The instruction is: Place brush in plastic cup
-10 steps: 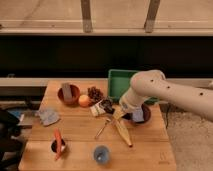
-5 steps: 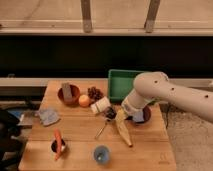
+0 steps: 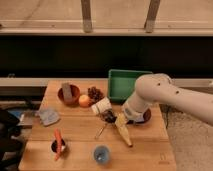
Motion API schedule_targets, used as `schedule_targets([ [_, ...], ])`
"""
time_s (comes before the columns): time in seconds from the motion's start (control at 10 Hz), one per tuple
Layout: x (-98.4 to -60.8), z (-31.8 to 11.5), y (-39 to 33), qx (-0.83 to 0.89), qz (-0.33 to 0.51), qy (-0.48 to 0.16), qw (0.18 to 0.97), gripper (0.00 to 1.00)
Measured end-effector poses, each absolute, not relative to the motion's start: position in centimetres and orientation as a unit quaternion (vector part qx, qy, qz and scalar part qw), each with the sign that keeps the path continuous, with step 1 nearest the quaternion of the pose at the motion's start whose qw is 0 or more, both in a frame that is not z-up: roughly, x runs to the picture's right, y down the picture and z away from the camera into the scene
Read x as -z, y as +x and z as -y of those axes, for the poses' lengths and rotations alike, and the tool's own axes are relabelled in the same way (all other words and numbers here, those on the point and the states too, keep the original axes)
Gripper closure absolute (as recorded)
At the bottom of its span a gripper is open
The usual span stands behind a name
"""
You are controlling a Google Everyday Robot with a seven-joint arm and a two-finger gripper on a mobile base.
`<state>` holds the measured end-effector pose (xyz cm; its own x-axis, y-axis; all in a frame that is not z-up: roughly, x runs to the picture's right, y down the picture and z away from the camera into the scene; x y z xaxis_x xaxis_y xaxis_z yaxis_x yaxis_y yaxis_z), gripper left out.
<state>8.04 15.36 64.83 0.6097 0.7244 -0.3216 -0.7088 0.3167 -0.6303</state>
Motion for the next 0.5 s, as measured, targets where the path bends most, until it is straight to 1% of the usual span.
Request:
schedule_targets([
  [0.3,-63.7,-16.0,6.5,-0.416,0.026,-0.400,0.816,1.00],
  [0.5,-63.9,-16.6,5.8,-0.404,0.037,-0.419,0.812,1.00],
])
